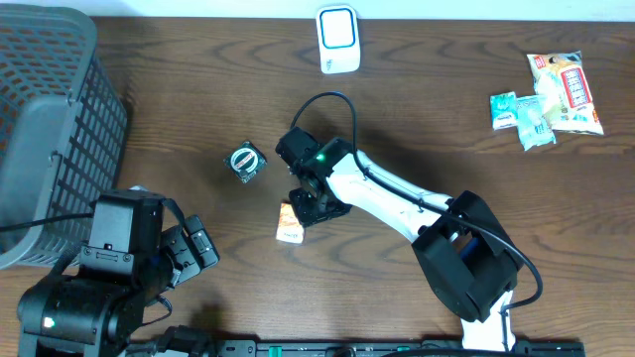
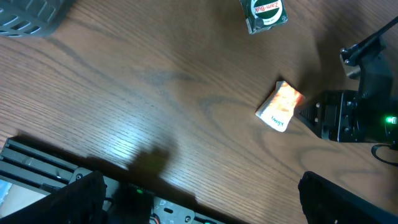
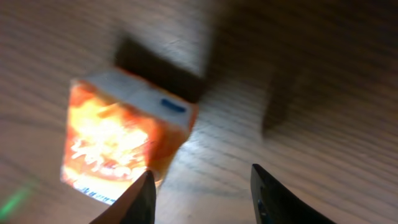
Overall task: Scan the item barcode
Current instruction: 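Move the right gripper left over the orange tissue box, then grasp the orange tissue box with the right gripper and lift it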
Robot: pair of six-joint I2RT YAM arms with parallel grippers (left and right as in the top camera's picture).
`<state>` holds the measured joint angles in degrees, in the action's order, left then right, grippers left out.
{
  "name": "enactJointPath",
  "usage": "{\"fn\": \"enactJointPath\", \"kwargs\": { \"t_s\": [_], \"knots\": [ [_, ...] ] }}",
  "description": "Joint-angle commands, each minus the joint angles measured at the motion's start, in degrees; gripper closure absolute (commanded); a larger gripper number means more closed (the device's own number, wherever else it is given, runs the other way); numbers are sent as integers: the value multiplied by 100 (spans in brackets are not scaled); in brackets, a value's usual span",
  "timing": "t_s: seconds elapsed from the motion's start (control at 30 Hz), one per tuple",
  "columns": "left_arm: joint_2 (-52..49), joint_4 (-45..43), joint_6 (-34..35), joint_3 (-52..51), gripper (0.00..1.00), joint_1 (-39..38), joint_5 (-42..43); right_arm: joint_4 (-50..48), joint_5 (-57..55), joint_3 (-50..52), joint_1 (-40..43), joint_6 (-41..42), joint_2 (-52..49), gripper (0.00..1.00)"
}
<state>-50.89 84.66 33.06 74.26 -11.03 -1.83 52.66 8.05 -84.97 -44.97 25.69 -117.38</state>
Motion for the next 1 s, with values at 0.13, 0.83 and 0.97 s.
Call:
{"fn": "enactJointPath", "kwargs": {
  "t_s": [0.13,0.83,0.97],
  "knots": [
    [4,15,24,-4,2,-4,-33,227,-927,33,11,352,-26,64],
    [4,15,24,-4,2,-4,-33,501,1403,-409,-52,-1128,-26,51],
    [4,15,26,-4,3,-4,-33,402,315,-278,-238,-195,-28,54]
  ]
}}
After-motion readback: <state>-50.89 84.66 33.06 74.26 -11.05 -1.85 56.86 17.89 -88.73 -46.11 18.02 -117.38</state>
